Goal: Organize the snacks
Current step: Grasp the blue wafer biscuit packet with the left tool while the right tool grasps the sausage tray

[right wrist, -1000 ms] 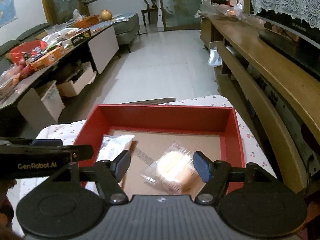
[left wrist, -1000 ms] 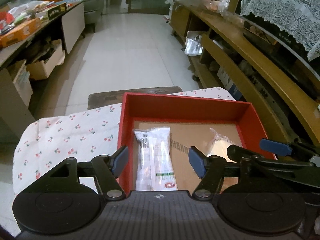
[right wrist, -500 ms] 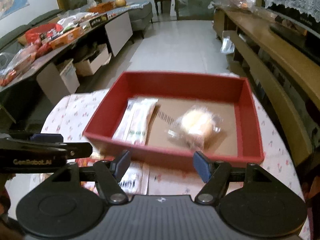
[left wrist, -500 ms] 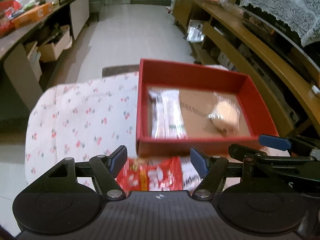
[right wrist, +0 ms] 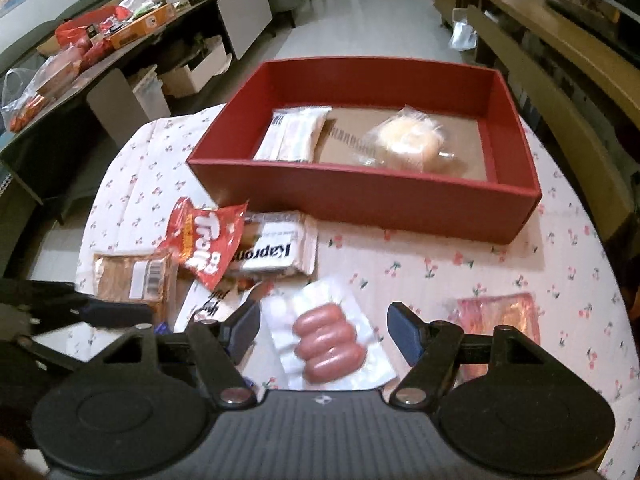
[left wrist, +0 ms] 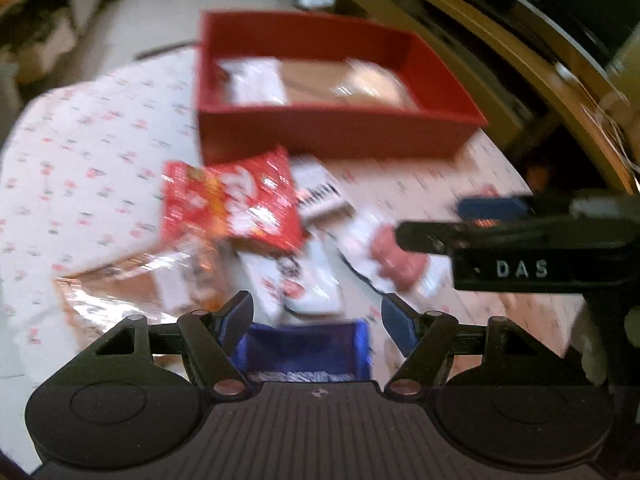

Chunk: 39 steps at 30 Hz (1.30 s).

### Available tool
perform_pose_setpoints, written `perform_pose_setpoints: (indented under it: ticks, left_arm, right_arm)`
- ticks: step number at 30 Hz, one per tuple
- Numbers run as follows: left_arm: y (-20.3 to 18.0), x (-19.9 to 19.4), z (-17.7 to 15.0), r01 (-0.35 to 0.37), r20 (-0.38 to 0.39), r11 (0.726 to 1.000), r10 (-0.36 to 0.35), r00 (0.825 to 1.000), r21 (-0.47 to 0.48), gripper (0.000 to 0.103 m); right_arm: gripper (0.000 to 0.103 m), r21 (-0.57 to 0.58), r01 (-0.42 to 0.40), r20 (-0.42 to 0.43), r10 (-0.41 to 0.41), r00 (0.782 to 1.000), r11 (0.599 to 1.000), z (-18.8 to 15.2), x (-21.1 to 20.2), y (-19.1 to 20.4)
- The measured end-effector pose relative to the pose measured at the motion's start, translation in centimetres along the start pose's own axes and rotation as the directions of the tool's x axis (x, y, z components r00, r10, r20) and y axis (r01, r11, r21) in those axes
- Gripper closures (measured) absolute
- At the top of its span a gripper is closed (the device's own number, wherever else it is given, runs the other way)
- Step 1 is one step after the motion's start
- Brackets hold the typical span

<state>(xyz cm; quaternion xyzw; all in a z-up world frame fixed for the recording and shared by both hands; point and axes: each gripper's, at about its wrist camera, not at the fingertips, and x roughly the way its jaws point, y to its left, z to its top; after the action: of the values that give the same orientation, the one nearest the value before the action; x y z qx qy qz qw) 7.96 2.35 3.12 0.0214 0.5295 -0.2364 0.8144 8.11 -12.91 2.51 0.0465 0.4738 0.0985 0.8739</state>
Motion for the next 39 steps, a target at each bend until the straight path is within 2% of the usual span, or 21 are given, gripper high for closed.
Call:
perform_pose_setpoints:
  ticks: [6, 8, 11, 17, 27, 30, 34, 37, 39]
  left_arm:
    - [-1.2, 2.3, -0.3, 0.073, -0.076, 0.994, -0.067, 0.995, 0.081, 0.025]
    - [-1.4, 3.0, -0.3, 0.066, -0.090, 0.992, -0.057, 0.994, 0.108, 0.024]
    - [-1.0, 3.7, -0.5, 0.064, -0.128, 0.993, -0.051, 0.990, 0.101, 0.024]
    - [-0.7, 2.6, -2.1, 0.035, -0.149, 0.994, -0.019, 0.989, 0.101, 0.021]
    - [-2.7, 1.3, -5.9, 0.044, -0.232, 0.973, 0.010, 0.973, 0.226, 0.016]
    - [-3.5, 1.5, -6.4, 0.019, -0.217, 0.961, 0.043, 0.975, 0.275, 0.013]
    - [-4.4, 2.0, -6.6, -0.031, -0.172, 0.955, 0.084, 0.981, 0.294, 0.015]
    - [-5.5, 2.7, -7.0, -0.103, -0.129, 0.926, 0.159, 0.979, 0.362, 0.024]
    - [-5.2, 2.2, -7.0, -0.096, -0.123, 0.934, 0.146, 0.982, 0.344, 0.030]
  right_arm:
    - [0.013, 0.003, -0.011, -0.012, 0.011, 1.000, 1.000, -0.4, 0.1, 0.0]
    - [0.013, 0.010, -0.007, -0.021, 0.007, 1.000, 1.000, -0.4, 0.3, -0.2]
    - [0.013, 0.020, -0.005, -0.026, 0.005, 1.000, 1.000, -0.3, 0.4, -0.6]
    - [0.013, 0.029, -0.018, -0.024, 0.019, 1.000, 0.999, -0.3, 0.1, -0.7]
    - [0.013, 0.017, -0.030, -0.043, 0.031, 0.999, 0.999, -0.5, 0.1, -0.5]
    - [0.013, 0.002, -0.030, -0.058, 0.030, 0.998, 1.000, -0.7, 0.4, -0.3]
    - [0.013, -0.020, -0.020, -0.062, 0.018, 0.998, 1.000, -0.5, 0.7, -0.3]
    - [0.012, -0.029, -0.011, -0.070, 0.009, 0.998, 1.000, -0.3, 1.0, -0.6]
    - [0.010, -0.046, -0.009, -0.085, 0.005, 0.996, 0.999, -0.3, 1.5, -0.6]
